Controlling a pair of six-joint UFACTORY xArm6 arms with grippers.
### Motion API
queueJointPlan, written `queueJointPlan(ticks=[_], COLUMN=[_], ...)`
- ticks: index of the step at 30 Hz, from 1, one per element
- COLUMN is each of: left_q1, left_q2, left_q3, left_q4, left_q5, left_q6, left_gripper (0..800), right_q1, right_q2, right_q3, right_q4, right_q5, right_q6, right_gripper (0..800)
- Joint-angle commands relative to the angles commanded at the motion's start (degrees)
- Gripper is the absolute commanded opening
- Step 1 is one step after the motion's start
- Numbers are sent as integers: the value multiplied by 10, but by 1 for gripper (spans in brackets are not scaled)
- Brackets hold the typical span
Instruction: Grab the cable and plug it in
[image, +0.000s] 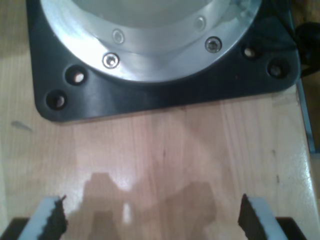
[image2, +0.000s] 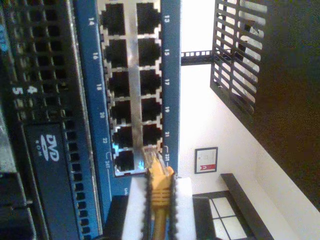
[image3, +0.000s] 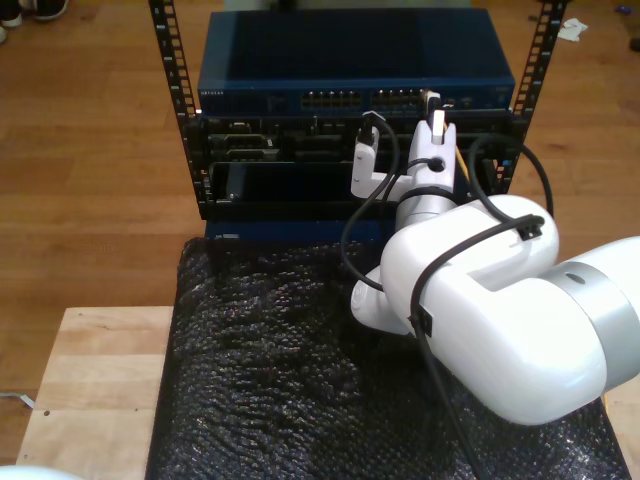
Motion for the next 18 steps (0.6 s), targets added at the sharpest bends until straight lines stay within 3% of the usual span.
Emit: queueJointPlan(ticks=[18], left_q1=[0], left_q2=[0], left_q3=[0], left_q4=[0], left_q5=[0], left_q6=[0], left_gripper=[800], right_q1=[2], right_q2=[4], right_q3=[-4], right_q4=[-5], right_q5=[1], right_q6=[1], right_gripper=[0])
